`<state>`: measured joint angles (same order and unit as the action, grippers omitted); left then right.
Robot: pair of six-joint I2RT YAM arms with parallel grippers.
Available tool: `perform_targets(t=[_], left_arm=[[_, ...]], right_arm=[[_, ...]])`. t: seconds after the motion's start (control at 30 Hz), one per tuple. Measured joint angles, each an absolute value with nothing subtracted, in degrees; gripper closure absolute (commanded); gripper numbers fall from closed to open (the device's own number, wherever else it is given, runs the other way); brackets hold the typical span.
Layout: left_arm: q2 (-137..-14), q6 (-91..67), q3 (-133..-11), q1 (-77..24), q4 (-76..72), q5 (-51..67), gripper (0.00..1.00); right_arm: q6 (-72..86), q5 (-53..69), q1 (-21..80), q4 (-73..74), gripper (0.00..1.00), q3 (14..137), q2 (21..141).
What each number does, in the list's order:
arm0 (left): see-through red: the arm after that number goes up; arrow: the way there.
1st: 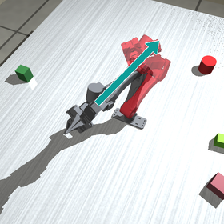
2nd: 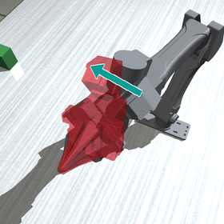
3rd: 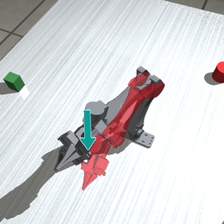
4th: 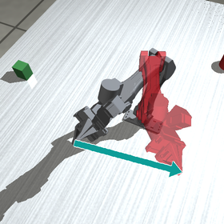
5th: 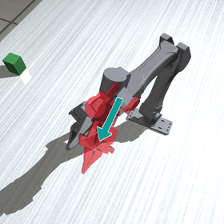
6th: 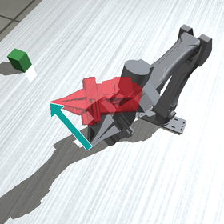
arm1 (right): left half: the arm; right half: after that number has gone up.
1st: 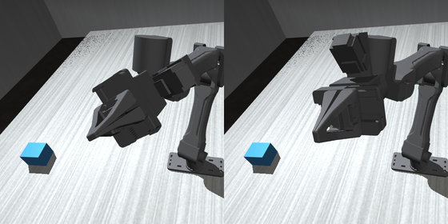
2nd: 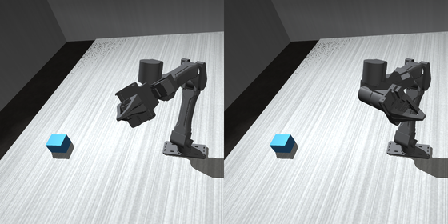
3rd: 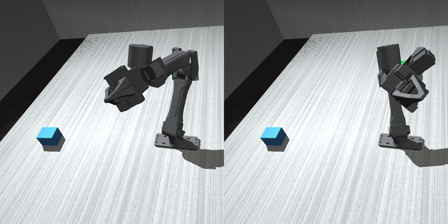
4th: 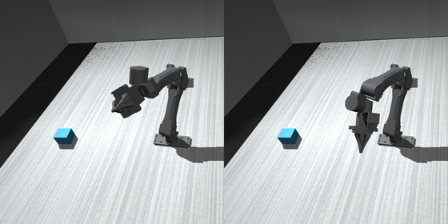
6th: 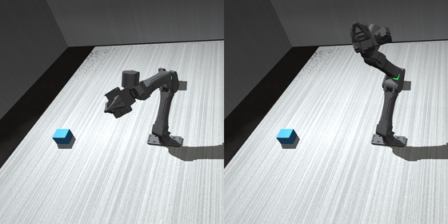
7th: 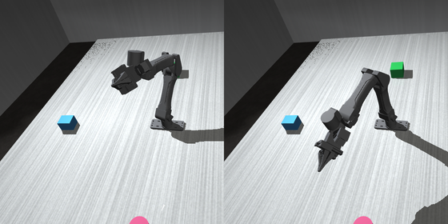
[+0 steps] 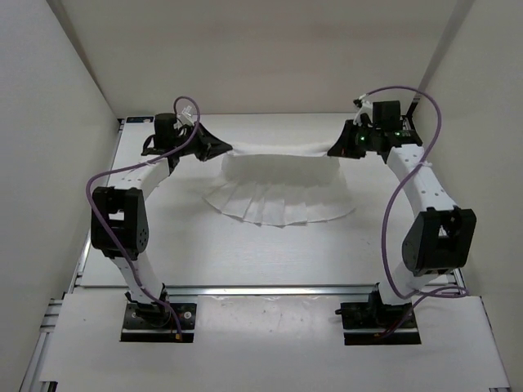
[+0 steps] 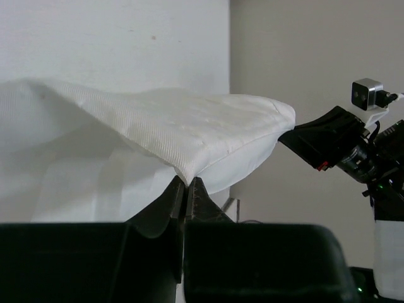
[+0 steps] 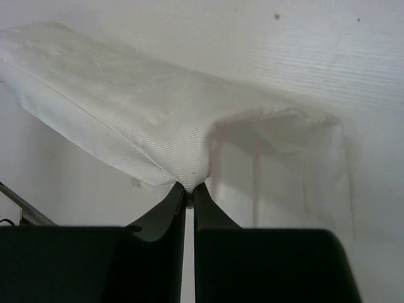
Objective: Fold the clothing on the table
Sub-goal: Flatten the skirt out
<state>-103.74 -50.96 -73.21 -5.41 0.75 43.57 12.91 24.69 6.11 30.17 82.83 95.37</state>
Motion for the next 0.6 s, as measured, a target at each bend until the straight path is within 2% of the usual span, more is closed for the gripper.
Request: perform_targets(t=[0.17,0.37,0.5,0.6], left_arm=[[-101.93,-52.75,-81.03,-4.69,1.61,46.24,1.0],[-108.05,-56.8,-103.55,-3.4,0.54,49.28,1.0],[-111.04,-59.4,-109.1,-3.18,-1.28,51.27,1.0],[-108.51,-59.11,-102.61,-3.14,-2.42,52.14,1.0]], right_arm=[[11.92,24.51,6.02,33.69,0.99,93.73,92.58],[12.19,26.35,4.78,34.0,1.0,112.38,101.62],[13.3,29.15,3.7,32.51,1.0,113.6,103.11],[13.1,30.74,3.11,30.52,1.0,106.74,99.18]])
